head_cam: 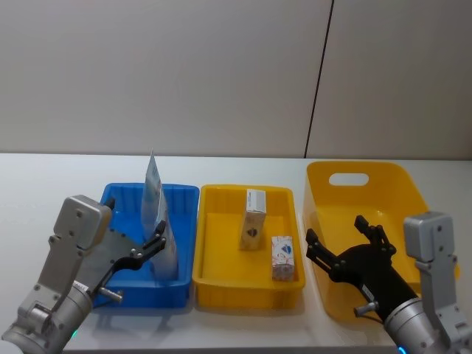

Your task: Bimanual collaborative sorting of washing and personal care products

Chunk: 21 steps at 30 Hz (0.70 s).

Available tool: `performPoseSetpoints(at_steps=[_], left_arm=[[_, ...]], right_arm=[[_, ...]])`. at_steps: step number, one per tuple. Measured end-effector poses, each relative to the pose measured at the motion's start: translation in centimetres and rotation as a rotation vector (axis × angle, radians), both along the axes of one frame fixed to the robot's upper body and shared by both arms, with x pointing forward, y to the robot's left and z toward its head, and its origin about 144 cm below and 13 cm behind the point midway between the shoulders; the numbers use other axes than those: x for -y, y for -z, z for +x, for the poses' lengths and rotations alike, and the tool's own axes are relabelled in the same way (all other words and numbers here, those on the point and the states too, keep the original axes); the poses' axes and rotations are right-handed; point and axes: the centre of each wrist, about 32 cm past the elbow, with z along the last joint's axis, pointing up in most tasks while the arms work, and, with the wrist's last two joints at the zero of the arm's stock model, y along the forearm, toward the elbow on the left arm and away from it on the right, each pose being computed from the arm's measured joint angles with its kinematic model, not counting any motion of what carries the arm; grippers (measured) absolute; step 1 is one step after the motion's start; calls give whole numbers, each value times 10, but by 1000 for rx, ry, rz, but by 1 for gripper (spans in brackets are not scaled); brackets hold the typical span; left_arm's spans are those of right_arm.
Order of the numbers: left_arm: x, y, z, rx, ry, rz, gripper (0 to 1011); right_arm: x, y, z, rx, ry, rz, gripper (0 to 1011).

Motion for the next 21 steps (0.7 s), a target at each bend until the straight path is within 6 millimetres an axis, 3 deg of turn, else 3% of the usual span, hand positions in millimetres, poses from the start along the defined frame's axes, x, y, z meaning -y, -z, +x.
performPoseSetpoints(at_steps=[21], left_arm=[[0,0,0,-1,0,-1,1001]], right_arm=[[0,0,0,0,0,0,1004]])
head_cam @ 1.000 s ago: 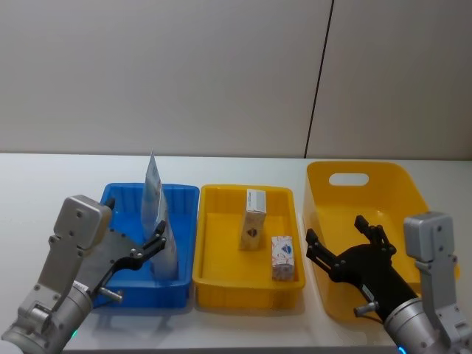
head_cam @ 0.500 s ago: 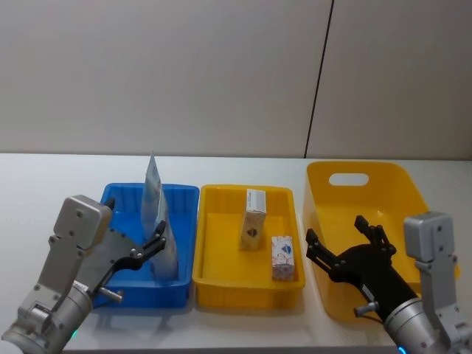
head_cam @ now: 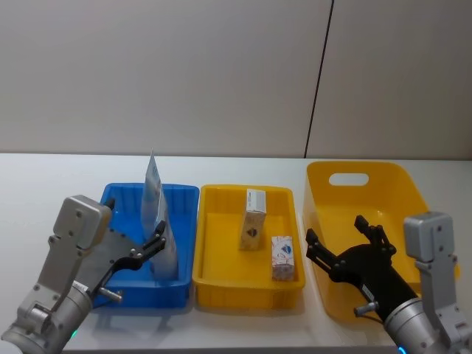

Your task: Bimanual collaborative sorting of washing and personal care products

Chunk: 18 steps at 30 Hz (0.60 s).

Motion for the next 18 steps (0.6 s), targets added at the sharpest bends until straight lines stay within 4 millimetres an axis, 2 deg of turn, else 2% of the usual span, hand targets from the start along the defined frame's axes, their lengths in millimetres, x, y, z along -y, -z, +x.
performPoseSetpoints(at_steps=[18], left_arm=[[-12,1,-10,-80,45,-41,1001]], right_arm=[[0,0,0,0,0,0,1003]])
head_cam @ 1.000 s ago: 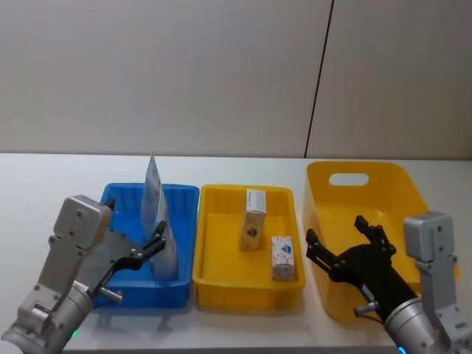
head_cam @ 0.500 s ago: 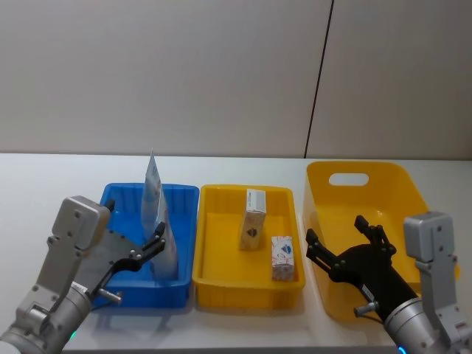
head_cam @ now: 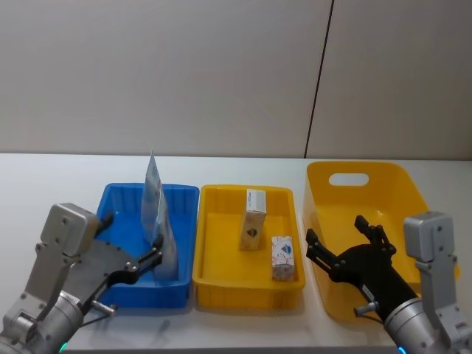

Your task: Bimanual collaborative sorting of washing and personal care products

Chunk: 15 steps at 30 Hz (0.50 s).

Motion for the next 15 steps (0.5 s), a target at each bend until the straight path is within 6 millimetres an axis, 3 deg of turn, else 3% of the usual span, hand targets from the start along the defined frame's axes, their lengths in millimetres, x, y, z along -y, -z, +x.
performPoseSetpoints(at_steps=[15], left_arm=[[3,-1,9,-118,92,12,1001]], right_arm=[[0,0,0,0,0,0,1003]])
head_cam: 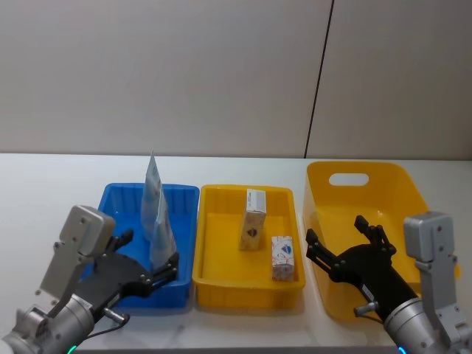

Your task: Bimanual collaborative sorting of washing and personal care products

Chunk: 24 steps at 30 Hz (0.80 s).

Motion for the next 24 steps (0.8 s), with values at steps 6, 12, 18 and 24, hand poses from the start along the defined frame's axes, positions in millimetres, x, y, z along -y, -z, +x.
performPoseSetpoints(at_steps=[6,12,18,24], left_arm=[[4,2,10,-37,25,7,1002],[8,5,20,-69,29,12,1001],[11,9,31,-97,14,15,1001],[13,12,39,-118,-23,20,1001]], right_arm=[[0,0,0,0,0,0,1003],[0,0,0,0,0,0,1003],[0,0,0,0,0,0,1003],[0,0,0,0,0,0,1003]])
